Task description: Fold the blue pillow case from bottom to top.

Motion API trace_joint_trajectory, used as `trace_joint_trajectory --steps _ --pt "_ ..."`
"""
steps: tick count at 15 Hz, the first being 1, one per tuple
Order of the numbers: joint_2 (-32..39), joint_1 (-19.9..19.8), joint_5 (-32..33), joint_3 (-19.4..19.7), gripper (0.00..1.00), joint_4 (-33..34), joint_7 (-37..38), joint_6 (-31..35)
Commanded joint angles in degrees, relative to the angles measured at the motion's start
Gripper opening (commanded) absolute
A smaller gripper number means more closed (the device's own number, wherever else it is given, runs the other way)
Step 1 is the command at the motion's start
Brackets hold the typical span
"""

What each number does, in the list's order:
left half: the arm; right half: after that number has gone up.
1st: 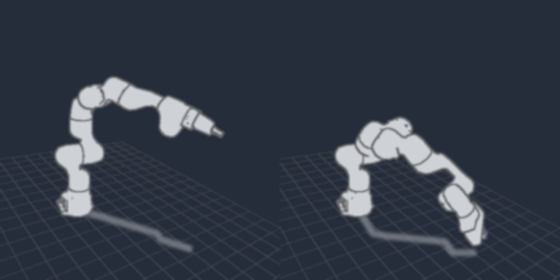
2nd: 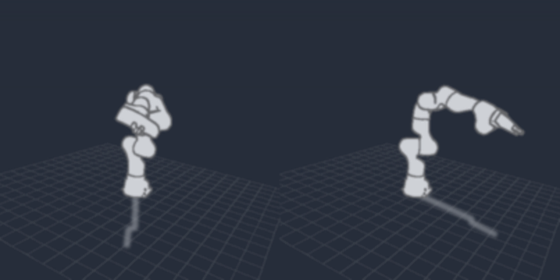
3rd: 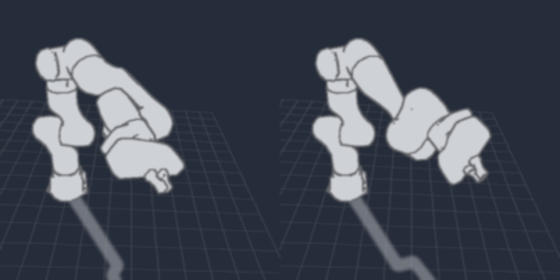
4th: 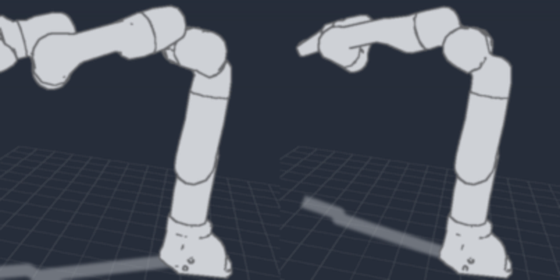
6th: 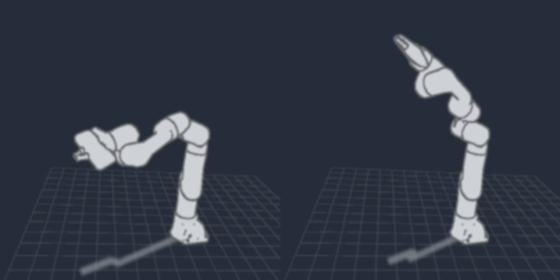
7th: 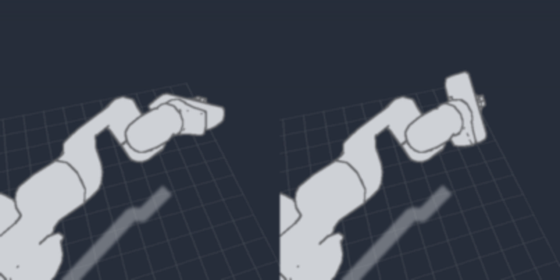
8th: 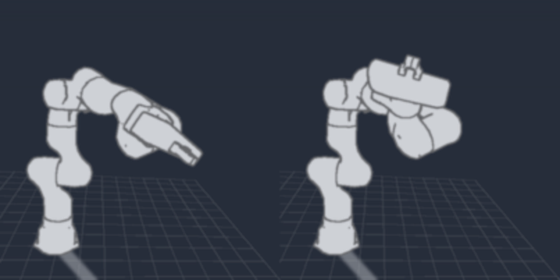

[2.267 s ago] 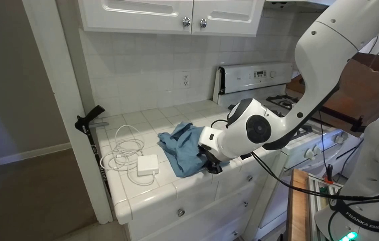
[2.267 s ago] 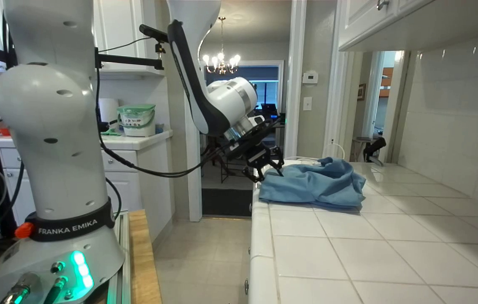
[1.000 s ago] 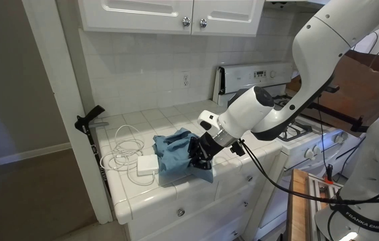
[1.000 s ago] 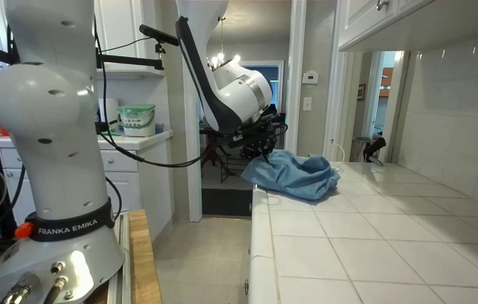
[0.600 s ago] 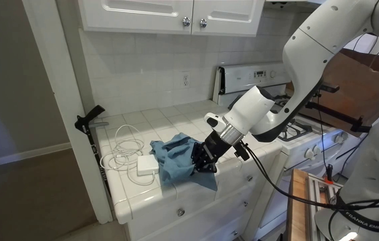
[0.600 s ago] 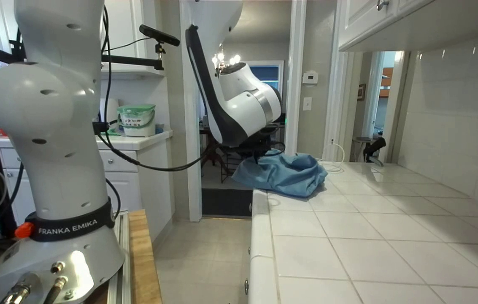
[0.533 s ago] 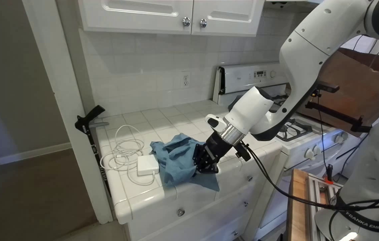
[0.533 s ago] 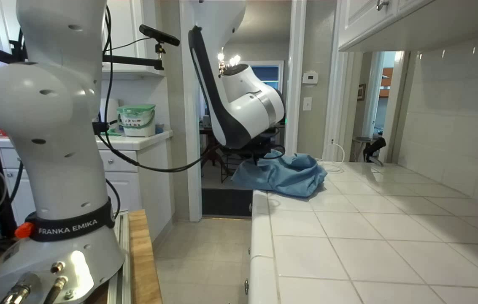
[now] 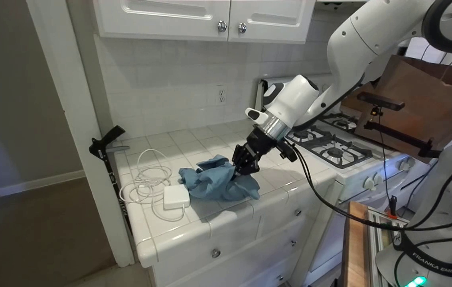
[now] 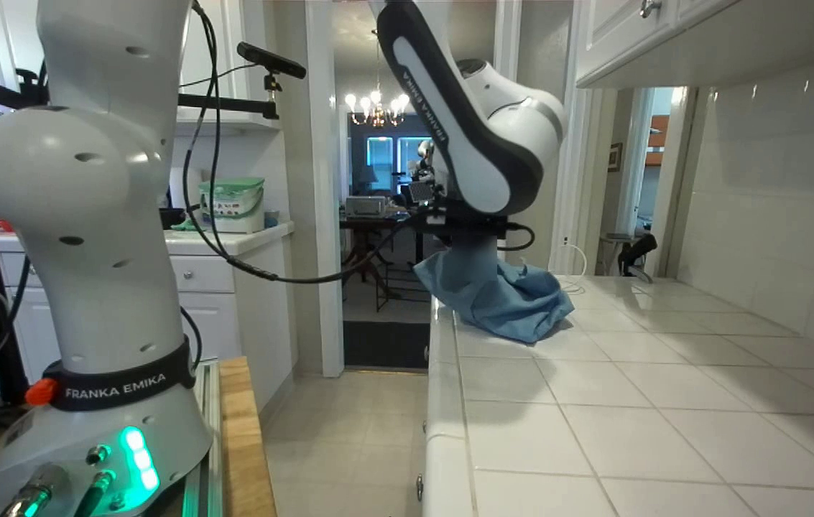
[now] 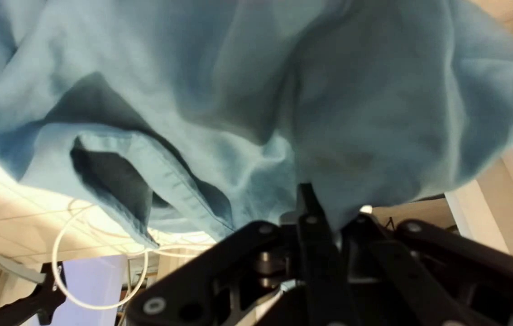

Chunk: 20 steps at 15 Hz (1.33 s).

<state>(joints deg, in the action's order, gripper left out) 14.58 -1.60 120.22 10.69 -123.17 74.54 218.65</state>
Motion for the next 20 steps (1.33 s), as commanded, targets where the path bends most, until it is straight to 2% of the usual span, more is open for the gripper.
trace_joint_trajectory --steps 1,3,5,8,14,20 --pt "2.46 3.98 9.82 4.91 0.01 13.60 15.08 7.45" --pt "4.06 4.73 14.02 6.74 0.01 20.57 22.59 10.46" --pt "6.46 4.61 15.62 8.09 0.01 25.83 26.60 13.74" --pt "11.44 1.27 12.81 5.93 0.01 29.76 27.18 16.64" --pt "20.21 2.00 10.91 5.01 0.01 33.67 28.83 17.01" --pt "20.80 3.03 11.50 8.04 0.01 31.67 34.39 12.85"
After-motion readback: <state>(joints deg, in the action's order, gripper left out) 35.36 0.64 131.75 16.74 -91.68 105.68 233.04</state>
